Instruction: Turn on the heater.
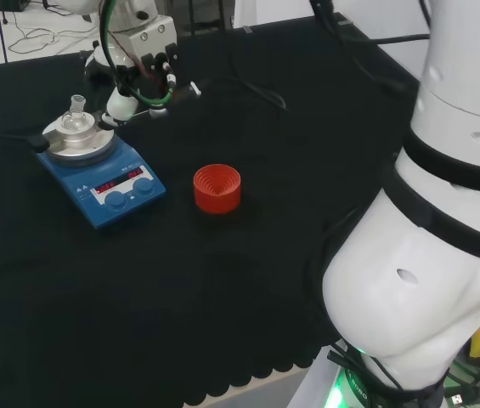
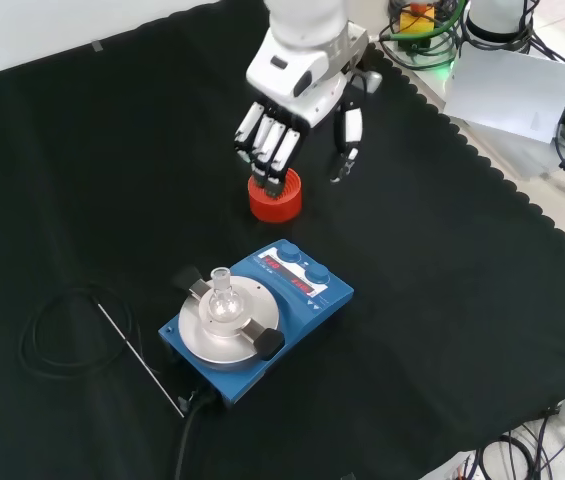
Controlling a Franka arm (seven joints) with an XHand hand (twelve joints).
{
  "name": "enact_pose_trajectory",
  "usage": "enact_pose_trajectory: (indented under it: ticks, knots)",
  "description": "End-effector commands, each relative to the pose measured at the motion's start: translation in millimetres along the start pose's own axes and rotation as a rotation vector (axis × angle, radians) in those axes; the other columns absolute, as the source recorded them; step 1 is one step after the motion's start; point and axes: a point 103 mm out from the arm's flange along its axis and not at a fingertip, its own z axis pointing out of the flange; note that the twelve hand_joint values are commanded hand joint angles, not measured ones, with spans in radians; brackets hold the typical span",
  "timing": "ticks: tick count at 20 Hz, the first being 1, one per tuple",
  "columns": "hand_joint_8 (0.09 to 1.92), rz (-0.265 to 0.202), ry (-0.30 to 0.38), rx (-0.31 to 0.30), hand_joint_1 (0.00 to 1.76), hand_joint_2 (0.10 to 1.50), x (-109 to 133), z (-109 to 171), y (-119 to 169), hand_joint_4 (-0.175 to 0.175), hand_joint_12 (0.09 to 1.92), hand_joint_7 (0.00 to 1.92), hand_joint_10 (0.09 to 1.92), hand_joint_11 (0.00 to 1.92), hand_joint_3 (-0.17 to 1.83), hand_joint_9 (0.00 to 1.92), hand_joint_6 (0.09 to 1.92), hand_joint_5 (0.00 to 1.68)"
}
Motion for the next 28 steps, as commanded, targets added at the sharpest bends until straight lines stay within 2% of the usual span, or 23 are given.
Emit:
enact_pose_trajectory:
  ticks: [1,3,5,7,10,13,15,17,19,22,28]
  knots:
    - [0.74,0.097,0.035,0.034,0.9,0.67,9.1,25.8,-71.6,-0.027,1.3,0.74,0.6,0.44,0.62,0.91,0.44,0.51]
    - [0.81,0.097,0.036,0.057,0.92,0.67,13.4,35.8,-77.8,-0.034,1.26,0.91,0.62,0.57,0.64,1.07,0.46,0.51]
    - [0.95,0.097,0.035,0.087,0.95,0.68,15.0,46.9,-81.9,-0.057,1.13,1.08,0.71,0.82,0.65,1.27,0.48,0.52]
    - [1.1,0.097,0.04,0.11,0.98,0.69,15.0,56.7,-84.5,-0.079,1.0,1.18,0.83,1.04,0.65,1.39,0.5,0.52]
    - [1.34,0.095,0.037,0.143,1.03,0.73,14.0,65.0,-85.1,-0.108,0.86,1.32,1.15,1.34,0.65,1.48,0.54,0.53]
    - [1.56,0.087,0.044,0.169,1.08,0.77,15.2,69.3,-82.6,-0.113,0.87,1.42,1.45,1.52,0.67,1.57,0.59,0.52]
    - [1.68,0.079,0.041,0.192,1.16,0.79,18.5,73.4,-79.2,-0.106,0.97,1.47,1.59,1.5,0.7,1.61,0.65,0.48]
    - [1.77,0.069,0.037,0.222,1.29,0.8,23.3,79.2,-74.8,-0.093,1.13,1.52,1.7,1.4,0.76,1.62,0.71,0.42]
    - [1.82,0.062,0.038,0.252,1.37,0.78,27.4,84.3,-69.9,-0.078,1.26,1.54,1.75,1.33,0.84,1.63,0.74,0.34]
    - [1.85,0.05,0.04,0.296,1.41,0.76,32.3,92.1,-61.4,-0.062,1.33,1.55,1.78,1.3,0.91,1.64,0.72,0.27]
    - [1.86,0.033,0.047,0.349,1.43,0.73,38.9,107.0,-46.0,-0.042,1.37,1.57,1.8,1.3,0.99,1.65,0.45,0.24]
